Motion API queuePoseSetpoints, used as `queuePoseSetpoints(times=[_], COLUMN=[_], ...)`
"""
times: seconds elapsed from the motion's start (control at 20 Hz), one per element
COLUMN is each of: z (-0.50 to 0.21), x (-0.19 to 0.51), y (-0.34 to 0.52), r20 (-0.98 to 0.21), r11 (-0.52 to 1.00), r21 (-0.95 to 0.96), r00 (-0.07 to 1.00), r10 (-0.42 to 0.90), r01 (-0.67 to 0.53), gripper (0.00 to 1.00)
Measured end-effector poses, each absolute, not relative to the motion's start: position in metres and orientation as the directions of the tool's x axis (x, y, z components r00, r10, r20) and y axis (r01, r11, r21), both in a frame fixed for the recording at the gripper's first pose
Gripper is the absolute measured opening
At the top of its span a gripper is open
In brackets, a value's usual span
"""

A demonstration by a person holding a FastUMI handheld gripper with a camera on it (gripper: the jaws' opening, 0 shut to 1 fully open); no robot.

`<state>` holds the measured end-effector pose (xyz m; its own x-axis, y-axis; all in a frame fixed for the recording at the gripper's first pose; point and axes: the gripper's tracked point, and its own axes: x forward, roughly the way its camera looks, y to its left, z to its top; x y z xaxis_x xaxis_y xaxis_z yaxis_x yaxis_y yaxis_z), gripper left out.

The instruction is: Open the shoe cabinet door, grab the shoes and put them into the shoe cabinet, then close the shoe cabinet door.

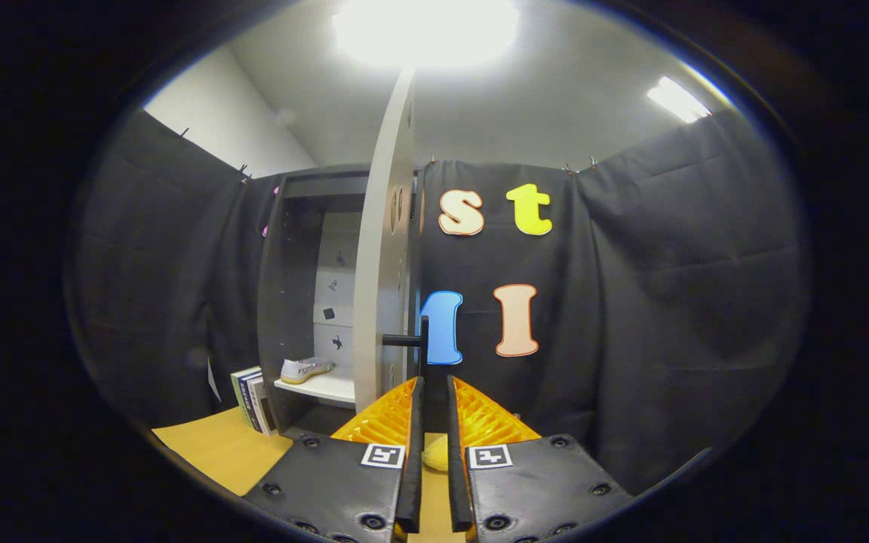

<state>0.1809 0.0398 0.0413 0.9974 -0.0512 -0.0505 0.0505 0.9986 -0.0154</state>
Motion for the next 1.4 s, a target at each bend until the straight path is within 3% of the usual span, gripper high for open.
queuePoseSetpoints(times=[0.2,0.55,1.0,1.4], z=[0.036,-0.032,-0.153,-0.276], x=[0.166,0.162,0.176,0.188], y=[0.070,0.132,0.197,0.221], r20=[-0.026,-0.116,-0.305,-0.493], r11=[0.998,0.991,0.973,0.970], r21=[0.061,0.024,0.003,0.031], r00=[0.999,0.984,0.927,0.840], r10=[0.030,0.133,0.219,0.226], r01=[-0.028,-0.131,-0.229,-0.243], gripper=[0.27,0.96,0.98,0.98])
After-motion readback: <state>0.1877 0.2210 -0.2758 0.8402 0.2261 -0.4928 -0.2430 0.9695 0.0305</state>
